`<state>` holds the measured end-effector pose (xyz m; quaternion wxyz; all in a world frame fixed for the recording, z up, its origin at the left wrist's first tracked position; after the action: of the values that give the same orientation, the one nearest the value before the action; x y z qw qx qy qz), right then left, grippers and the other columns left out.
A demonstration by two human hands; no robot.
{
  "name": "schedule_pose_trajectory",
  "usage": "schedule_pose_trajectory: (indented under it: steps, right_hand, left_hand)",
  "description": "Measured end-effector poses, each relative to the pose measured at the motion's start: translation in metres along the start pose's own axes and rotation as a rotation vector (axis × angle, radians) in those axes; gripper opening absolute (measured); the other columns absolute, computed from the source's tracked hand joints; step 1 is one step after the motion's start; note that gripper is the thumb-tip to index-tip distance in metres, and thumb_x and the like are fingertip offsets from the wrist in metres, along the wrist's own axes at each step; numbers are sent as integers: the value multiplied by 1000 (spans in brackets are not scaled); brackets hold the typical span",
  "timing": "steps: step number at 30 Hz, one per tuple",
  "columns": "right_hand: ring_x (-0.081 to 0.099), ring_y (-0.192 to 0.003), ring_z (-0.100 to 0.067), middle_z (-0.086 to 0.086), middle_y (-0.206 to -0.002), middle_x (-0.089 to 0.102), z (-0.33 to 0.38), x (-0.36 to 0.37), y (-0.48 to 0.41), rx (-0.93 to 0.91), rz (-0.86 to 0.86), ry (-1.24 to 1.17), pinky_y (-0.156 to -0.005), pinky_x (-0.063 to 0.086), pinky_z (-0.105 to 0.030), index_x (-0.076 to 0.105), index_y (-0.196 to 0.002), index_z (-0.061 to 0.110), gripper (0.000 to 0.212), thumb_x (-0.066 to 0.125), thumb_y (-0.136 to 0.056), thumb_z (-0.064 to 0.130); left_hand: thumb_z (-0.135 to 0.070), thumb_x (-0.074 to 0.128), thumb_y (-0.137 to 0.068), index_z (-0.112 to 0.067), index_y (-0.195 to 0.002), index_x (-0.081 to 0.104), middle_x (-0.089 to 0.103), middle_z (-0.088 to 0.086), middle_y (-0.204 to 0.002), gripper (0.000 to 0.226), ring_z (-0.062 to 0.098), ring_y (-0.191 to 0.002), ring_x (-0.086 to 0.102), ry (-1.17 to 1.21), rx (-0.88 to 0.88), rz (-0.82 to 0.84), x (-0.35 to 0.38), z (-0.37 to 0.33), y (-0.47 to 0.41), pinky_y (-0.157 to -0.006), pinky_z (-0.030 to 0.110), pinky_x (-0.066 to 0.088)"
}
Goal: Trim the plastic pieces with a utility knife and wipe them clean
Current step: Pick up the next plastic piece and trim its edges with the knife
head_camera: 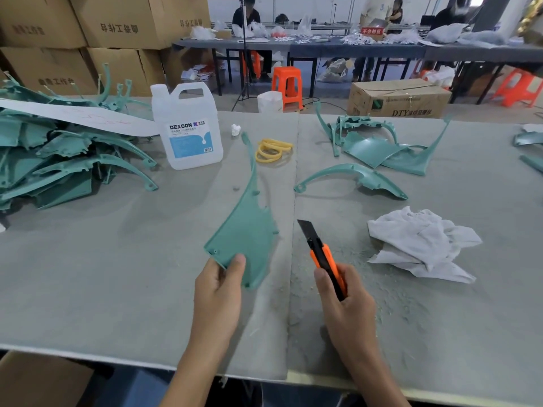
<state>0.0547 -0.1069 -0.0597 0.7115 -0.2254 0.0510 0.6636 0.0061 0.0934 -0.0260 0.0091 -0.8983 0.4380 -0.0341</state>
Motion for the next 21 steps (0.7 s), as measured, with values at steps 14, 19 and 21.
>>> schedule_pose_trajectory:
  steps: [14, 19, 21]
  right_hand:
    - [51, -54, -5, 7, -67, 60, 15, -9, -7, 83, 181, -28, -55, 43, -24, 56, -98, 48, 26, 60, -85, 69]
    - [49, -57, -12, 3, -68, 54, 37, 14, 5, 257, 345, -383, -49, 42, -24, 57, -83, 39, 27, 82, -80, 47]
    - [49, -53, -14, -4, -68, 56, 41, 13, 2, 256, 308, -438, -45, 41, -23, 58, -82, 34, 25, 79, -87, 24]
  left_hand:
    - [-17, 63, -98, -34, -101, 71, 76, -8, -99, 19, 16, -97, 72, 77, -69, -45, -11, -5, 2, -74, 28, 57]
    - [4, 62, -90, -13, -128, 58, 73, 10, -117, 41, 29, -104, 72, 574, -294, 86, 24, -14, 22, -74, 32, 61]
    - [4, 62, -88, -9, -129, 58, 72, 14, -119, 42, 31, -103, 72, 631, -301, 122, 27, -17, 26, -73, 32, 61]
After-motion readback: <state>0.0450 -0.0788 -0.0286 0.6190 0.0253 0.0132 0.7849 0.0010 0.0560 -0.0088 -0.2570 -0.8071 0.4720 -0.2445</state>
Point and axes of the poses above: each hand's wrist, its own y-axis away from the middle knuckle, its own x-axis out of the palm, z = x × y, the point moved 2 cm from there along -y, towards the middle knuckle
